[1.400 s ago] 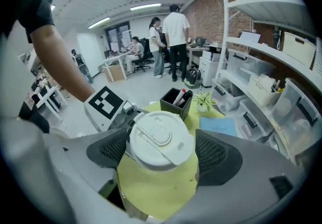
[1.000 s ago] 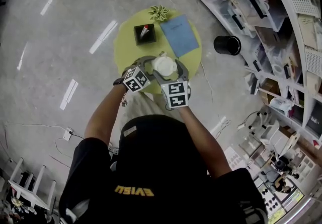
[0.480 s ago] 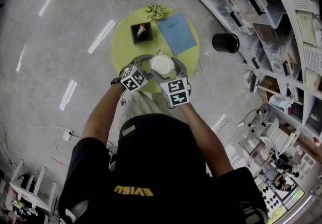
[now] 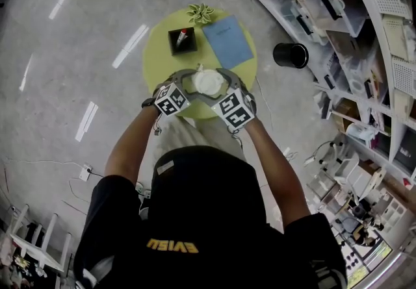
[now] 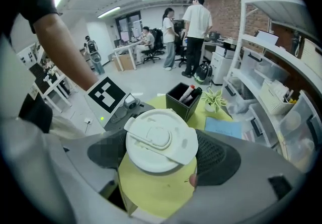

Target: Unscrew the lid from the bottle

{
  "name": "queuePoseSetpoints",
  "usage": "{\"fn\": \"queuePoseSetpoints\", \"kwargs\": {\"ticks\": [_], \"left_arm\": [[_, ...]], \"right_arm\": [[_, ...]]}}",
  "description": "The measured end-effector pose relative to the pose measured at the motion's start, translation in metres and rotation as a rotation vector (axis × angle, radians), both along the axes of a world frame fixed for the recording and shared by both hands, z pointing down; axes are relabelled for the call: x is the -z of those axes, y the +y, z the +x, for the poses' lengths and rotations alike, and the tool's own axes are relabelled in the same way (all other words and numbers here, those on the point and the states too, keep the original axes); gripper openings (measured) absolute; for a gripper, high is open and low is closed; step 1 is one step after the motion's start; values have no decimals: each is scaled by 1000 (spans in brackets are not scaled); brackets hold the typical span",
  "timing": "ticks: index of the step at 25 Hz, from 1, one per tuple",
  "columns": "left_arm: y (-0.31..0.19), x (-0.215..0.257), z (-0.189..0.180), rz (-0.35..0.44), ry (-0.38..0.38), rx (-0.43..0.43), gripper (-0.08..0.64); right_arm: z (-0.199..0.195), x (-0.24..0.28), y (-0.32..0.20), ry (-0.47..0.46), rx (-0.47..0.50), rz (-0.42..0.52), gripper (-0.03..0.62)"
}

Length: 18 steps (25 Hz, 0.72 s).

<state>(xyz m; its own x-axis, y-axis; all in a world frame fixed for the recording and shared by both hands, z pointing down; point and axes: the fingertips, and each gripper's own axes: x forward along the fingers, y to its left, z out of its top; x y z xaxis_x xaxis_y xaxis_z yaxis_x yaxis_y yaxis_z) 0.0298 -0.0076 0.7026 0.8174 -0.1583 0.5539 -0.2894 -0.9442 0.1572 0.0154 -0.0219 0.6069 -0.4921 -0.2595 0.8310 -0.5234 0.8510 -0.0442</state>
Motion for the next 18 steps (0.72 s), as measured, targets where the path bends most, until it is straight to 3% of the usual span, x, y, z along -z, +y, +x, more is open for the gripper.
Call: {"fn": "queuePoseSetpoints", "kwargs": {"ticks": [10,18], "left_arm": [[-1,0,0,0,-14,-13,337],[-1,-1,0,3,-20,-21,336]], "right_arm": [[-5,1,5,32,343,-44,411],[-5,-1,6,43,363,-61,411]]}}
